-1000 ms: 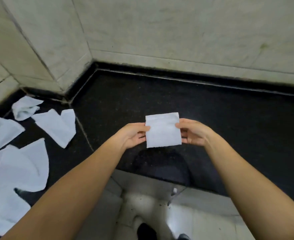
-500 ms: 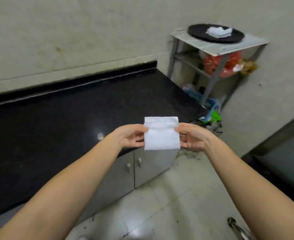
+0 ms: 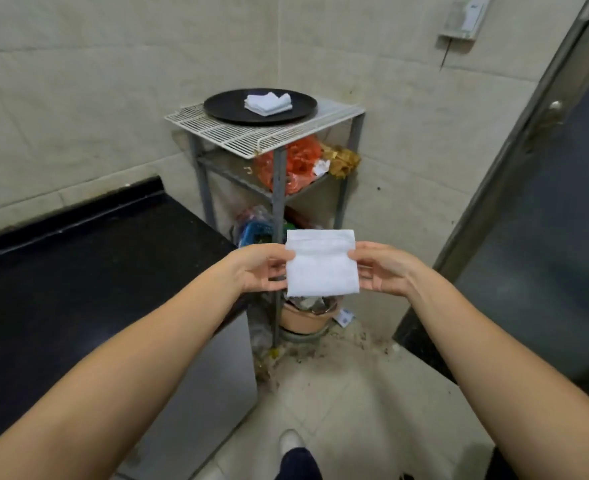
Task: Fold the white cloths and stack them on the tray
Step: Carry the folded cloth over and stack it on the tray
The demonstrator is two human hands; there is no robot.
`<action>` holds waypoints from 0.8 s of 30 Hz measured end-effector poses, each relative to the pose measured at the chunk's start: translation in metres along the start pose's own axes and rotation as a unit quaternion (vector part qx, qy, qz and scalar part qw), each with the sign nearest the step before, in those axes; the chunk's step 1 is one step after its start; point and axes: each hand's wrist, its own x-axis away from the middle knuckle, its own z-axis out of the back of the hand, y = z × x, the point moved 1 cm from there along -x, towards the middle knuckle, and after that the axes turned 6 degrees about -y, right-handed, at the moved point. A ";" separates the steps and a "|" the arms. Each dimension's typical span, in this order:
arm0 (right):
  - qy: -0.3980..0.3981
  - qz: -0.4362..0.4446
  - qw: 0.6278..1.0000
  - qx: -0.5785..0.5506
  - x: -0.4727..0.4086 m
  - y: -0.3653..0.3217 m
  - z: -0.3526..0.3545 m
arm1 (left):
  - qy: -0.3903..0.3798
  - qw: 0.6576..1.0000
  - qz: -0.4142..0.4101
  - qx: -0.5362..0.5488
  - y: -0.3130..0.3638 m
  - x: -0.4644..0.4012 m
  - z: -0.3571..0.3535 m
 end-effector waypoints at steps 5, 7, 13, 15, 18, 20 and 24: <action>-0.009 0.030 0.999 0.018 -0.082 -0.092 0.041 | 0.001 0.999 -0.046 -0.027 0.095 -0.083 -0.019; -0.026 0.041 0.998 0.029 -0.115 -0.134 0.051 | 0.002 0.997 -0.067 -0.030 0.139 -0.109 -0.026; -0.076 0.092 0.991 0.055 -0.206 -0.253 0.053 | 0.069 0.987 -0.139 -0.042 0.248 -0.159 -0.031; -0.102 0.107 0.986 0.082 -0.243 -0.290 0.047 | 0.098 0.978 -0.176 -0.043 0.282 -0.175 -0.024; -0.134 0.145 0.969 0.149 -0.305 -0.344 0.030 | 0.158 0.961 -0.224 -0.039 0.332 -0.203 -0.009; -0.136 0.174 0.957 0.190 -0.351 -0.376 0.014 | 0.206 0.946 -0.251 -0.026 0.365 -0.226 0.007; -0.141 0.200 0.929 0.279 -0.437 -0.418 -0.014 | 0.298 0.920 -0.254 0.003 0.411 -0.275 0.041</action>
